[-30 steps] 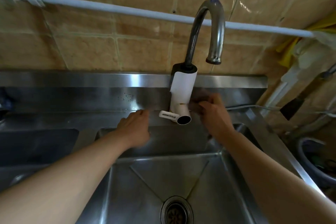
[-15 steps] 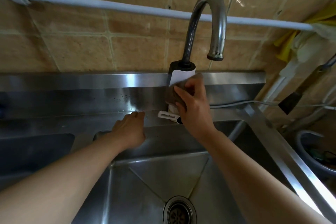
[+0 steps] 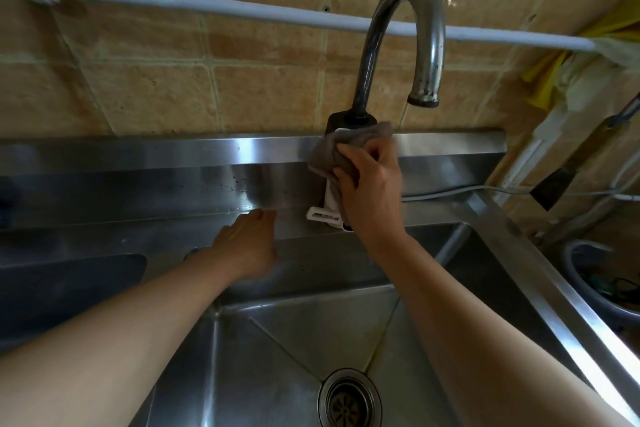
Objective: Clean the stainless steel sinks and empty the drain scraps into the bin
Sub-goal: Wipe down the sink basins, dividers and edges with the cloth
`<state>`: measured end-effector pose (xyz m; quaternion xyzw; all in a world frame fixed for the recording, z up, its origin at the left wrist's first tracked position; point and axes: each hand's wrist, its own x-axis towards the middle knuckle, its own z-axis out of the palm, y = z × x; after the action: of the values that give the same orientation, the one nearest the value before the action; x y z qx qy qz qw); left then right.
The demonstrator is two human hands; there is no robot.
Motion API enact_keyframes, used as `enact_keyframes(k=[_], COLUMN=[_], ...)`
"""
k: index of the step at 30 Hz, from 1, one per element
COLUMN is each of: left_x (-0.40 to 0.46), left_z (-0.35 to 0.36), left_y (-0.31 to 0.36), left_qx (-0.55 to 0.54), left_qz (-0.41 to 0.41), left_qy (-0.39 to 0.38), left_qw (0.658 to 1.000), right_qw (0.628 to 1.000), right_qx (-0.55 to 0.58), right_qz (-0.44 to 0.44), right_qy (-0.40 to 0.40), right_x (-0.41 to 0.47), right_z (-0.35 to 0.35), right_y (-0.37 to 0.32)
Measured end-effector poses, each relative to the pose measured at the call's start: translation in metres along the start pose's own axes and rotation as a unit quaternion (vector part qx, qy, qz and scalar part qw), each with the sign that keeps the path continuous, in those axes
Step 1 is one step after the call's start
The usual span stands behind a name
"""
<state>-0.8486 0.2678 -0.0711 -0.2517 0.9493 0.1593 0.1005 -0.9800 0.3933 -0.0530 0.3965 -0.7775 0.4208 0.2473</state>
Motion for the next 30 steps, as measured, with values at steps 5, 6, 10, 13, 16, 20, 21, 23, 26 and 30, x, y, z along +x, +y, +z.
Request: enact_keyframes(k=[5,6,10,13,16,20,21,23,26,30], left_x=[0.002,0.002,0.001,0.000,0.000,0.003,0.005,0.007,0.009,0.012], left_z=[0.005,0.005,0.003,0.004,0.009,0.017,0.019,0.022,0.023,0.024], left_y=[-0.005,-0.006,-0.010,-0.016,-0.025,-0.030,-0.029,-0.025,-0.022,-0.026], left_qx=[0.000,0.001,0.010,0.017,0.012,0.016,0.020,0.026,0.029,0.028], left_qz=[0.002,0.001,-0.002,-0.001,-0.010,-0.015,-0.010,0.001,0.009,0.012], left_qy=[0.003,0.004,0.006,0.003,-0.007,-0.026,-0.028,-0.031,-0.030,-0.027], left_qw=[1.000,1.000,1.000,1.000,1.000,0.999,0.999,0.999,0.999,0.999], right_qw=[0.994,0.990,0.978,0.972,0.958,0.919,0.915,0.910,0.923,0.935], right_qx=[-0.055,-0.072,-0.061,-0.014,0.113,0.144,0.119,0.083,0.047,-0.044], right_qz=[0.024,0.019,0.100,0.187,0.258,0.343,0.353,0.365,0.325,0.318], right_qy=[-0.093,-0.117,-0.174,-0.142,-0.057,-0.127,-0.153,-0.180,-0.202,-0.151], right_x=[-0.019,-0.020,-0.011,-0.004,0.009,0.007,0.004,0.002,0.005,-0.002], right_z=[0.009,0.006,-0.008,-0.019,-0.029,-0.015,-0.013,-0.014,-0.012,0.017], right_y=[0.016,0.018,0.024,0.028,0.021,0.023,0.024,0.027,0.021,0.004])
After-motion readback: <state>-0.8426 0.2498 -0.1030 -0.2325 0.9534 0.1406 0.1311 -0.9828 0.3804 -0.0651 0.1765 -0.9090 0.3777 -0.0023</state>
